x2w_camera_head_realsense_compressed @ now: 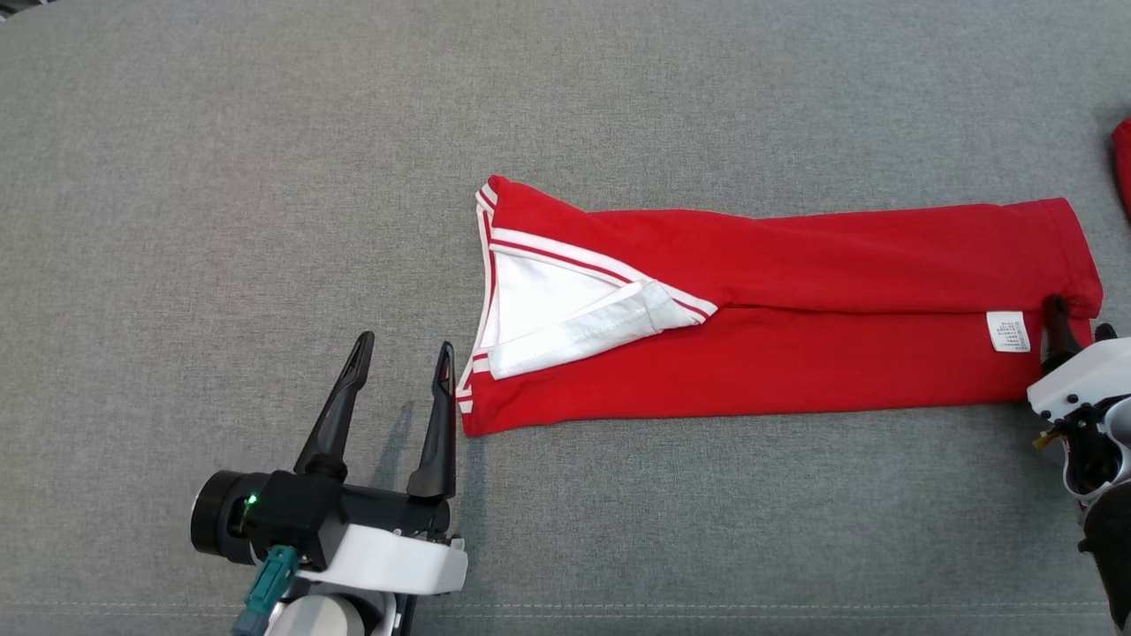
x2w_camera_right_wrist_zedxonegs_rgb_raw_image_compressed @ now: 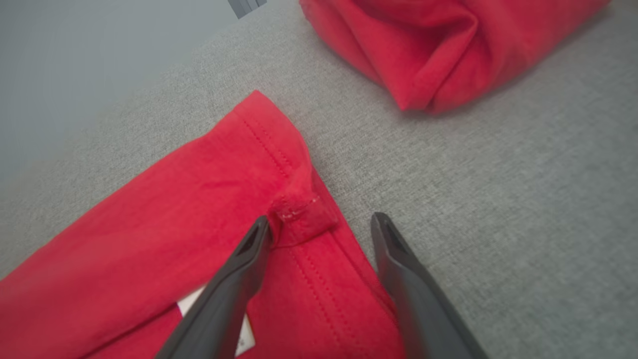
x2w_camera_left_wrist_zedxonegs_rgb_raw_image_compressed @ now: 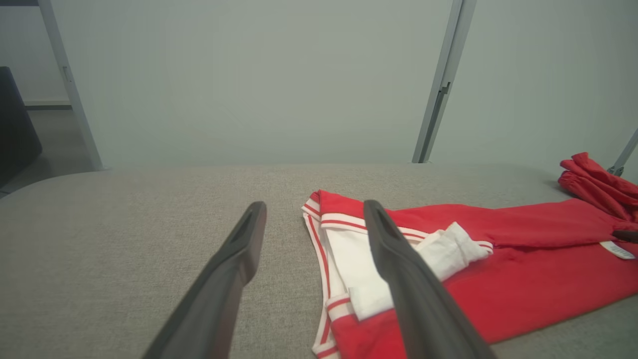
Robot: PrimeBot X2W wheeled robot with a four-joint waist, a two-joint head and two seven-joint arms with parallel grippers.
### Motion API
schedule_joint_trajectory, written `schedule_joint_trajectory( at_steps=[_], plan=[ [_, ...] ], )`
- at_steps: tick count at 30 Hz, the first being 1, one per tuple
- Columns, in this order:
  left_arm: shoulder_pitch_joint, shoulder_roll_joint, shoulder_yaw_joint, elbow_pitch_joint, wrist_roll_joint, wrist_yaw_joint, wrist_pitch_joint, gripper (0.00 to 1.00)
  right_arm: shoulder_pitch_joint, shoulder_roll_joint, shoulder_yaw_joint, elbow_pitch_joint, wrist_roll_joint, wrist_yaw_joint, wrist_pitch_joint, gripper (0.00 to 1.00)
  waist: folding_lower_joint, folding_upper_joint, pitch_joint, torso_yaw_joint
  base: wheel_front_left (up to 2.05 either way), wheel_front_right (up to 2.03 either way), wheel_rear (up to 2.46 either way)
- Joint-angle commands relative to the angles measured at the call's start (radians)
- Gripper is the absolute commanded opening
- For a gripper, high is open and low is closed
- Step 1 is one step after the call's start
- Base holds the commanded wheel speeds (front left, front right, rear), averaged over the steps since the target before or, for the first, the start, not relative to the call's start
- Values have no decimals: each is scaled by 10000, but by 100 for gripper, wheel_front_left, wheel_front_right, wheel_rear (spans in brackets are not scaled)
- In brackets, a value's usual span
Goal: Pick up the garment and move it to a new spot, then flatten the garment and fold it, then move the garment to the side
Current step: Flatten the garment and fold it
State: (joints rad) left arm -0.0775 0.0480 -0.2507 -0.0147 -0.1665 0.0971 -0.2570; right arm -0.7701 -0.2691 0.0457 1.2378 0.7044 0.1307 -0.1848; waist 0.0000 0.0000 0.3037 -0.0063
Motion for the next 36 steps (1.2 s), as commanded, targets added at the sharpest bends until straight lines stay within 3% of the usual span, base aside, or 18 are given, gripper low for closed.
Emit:
schedule_joint_trajectory(
  at_steps=[1,3,17,25,32,36],
  plan=[
    [-457,22,271,-247,126,-8,-47,100,-15,-1,263,-45,122,0,31,45,0,0,17,1,0,0,0],
    [-496,22,289,-242,139,-27,-47,100,-24,21,326,-31,190,0,47,0,0,0,29,1,0,0,0],
    [-458,22,325,-160,112,-49,-47,100,220,-278,847,-622,575,0,-414,0,0,0,-212,-31,0,0,0],
    [-204,22,304,-209,-116,53,-47,100,1041,-671,1567,-2371,911,0,-659,0,0,0,-773,66,0,0,0],
    [61,22,232,-204,-361,122,-47,100,1677,-478,2094,-4571,1515,0,-704,0,0,0,-1342,376,0,0,0],
    [157,22,161,-247,-498,171,-47,100,1872,-381,2383,-5292,1187,0,-714,0,0,0,-1559,721,0,0,0]
  ],
)
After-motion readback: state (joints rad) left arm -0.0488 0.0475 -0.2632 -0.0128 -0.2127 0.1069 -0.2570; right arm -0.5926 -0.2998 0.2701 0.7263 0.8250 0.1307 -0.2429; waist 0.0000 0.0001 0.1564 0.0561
